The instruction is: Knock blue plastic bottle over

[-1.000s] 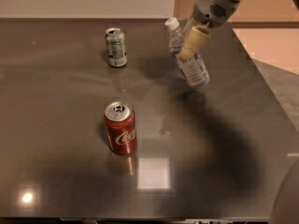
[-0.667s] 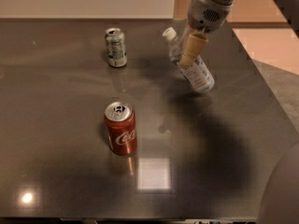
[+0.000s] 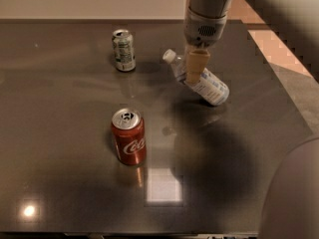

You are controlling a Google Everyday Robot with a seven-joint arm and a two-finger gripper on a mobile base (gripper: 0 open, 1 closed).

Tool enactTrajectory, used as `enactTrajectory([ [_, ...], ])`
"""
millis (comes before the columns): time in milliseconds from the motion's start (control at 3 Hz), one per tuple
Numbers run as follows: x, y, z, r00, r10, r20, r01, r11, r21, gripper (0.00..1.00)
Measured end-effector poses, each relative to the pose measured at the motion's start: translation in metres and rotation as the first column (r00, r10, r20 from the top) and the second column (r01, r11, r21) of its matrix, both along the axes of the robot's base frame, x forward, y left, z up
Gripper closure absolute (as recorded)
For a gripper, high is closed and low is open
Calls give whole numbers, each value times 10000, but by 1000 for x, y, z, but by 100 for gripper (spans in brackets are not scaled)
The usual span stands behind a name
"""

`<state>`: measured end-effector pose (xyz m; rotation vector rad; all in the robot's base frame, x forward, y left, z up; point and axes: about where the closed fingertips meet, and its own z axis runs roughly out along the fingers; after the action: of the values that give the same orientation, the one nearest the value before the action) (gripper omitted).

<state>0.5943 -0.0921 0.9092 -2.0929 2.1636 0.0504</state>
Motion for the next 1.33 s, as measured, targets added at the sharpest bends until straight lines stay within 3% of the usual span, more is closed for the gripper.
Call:
enactTrajectory([
  [667, -9, 11, -21, 9979, 555, -321, -583, 9936, -970, 58],
  [1000, -14, 17, -27, 9958, 785, -473, -832, 9907, -1074, 34],
  [1333, -6, 22, -28, 9967, 786, -181, -799, 9925, -930, 11],
])
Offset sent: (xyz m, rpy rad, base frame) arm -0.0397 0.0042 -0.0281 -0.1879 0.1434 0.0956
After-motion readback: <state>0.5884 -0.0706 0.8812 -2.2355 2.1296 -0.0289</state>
